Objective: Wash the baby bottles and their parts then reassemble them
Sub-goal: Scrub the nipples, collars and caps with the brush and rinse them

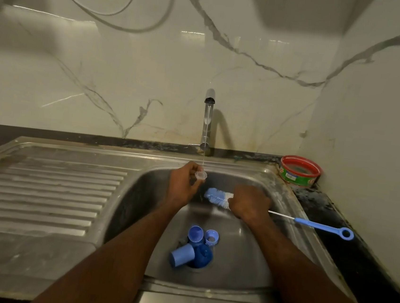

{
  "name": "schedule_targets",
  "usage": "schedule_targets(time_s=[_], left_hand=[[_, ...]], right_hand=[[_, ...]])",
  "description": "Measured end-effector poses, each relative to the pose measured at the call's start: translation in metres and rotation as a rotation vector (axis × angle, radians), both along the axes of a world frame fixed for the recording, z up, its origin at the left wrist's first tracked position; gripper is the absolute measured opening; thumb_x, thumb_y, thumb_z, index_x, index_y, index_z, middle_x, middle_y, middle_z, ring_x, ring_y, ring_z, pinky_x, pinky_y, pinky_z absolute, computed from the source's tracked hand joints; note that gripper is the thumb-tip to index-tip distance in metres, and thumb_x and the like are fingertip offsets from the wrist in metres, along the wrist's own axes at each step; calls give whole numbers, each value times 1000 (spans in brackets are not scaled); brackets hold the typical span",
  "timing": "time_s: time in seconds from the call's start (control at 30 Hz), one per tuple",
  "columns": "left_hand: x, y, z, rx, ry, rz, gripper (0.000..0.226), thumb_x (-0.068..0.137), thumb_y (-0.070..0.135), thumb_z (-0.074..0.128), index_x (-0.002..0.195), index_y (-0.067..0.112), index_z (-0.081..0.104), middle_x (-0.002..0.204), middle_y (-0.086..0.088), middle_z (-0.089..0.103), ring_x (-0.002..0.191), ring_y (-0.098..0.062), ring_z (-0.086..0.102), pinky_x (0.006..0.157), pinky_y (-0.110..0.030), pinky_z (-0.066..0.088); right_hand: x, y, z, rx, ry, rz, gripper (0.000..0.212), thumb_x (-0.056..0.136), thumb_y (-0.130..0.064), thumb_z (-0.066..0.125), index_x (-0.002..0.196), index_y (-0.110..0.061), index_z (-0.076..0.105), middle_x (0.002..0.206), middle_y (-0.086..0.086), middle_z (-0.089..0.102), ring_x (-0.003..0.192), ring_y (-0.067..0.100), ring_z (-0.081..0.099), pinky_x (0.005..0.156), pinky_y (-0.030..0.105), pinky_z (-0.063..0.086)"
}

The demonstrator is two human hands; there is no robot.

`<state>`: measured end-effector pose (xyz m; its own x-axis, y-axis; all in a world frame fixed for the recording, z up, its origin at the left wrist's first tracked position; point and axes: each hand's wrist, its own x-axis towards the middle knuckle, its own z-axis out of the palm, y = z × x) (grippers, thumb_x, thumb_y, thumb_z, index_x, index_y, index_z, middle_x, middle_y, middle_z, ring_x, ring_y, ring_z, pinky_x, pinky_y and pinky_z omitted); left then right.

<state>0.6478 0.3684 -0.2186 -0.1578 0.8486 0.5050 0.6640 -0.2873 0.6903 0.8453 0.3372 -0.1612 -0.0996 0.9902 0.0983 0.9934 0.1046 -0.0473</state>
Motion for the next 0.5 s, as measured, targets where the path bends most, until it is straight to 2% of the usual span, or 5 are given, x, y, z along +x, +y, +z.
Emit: schedule_targets(time_s=[0.17,0.27,0.3,0.43,0.5], left_hand=[[6,4,5,-13,-1,6,15,96,32,68,97,17,71,86,7,73,79,-1,67,74,-12,47],[9,7,5,-119,-149,12,18,96,32,67,92,16,75,86,4,75,81,-6,70,73,-16,51],[11,8,5,-185,-280,11,16,95,28,67,92,15,77,88,1,76,84,-9,71,72,-19,52],[16,3,19,-470,-1130,-64,15,97,12,60,99,4,72,99,-14,76,84,-16,74,61,-21,56],[13,0,26,-479,-1314,-111,14,98,8,58,101,0,70,93,-15,77,78,-16,75,58,-21,59]], right_hand=[[0,-1,1,9,27,-16,30,95,-30,62,124,-23,64,126,4,65,114,24,63,79,31,43],[-1,-3,2,17,26,-15,29,95,-29,61,123,-23,64,126,4,65,115,24,63,82,31,45],[-1,-3,3,18,28,-14,30,95,-29,62,124,-23,64,126,4,65,115,25,63,81,31,44],[-1,-4,4,35,51,-15,30,93,-30,64,122,-23,65,122,4,66,109,24,64,74,30,41],[-1,-6,5,70,66,-14,29,92,-31,65,120,-23,65,119,4,67,106,24,65,72,29,40]])
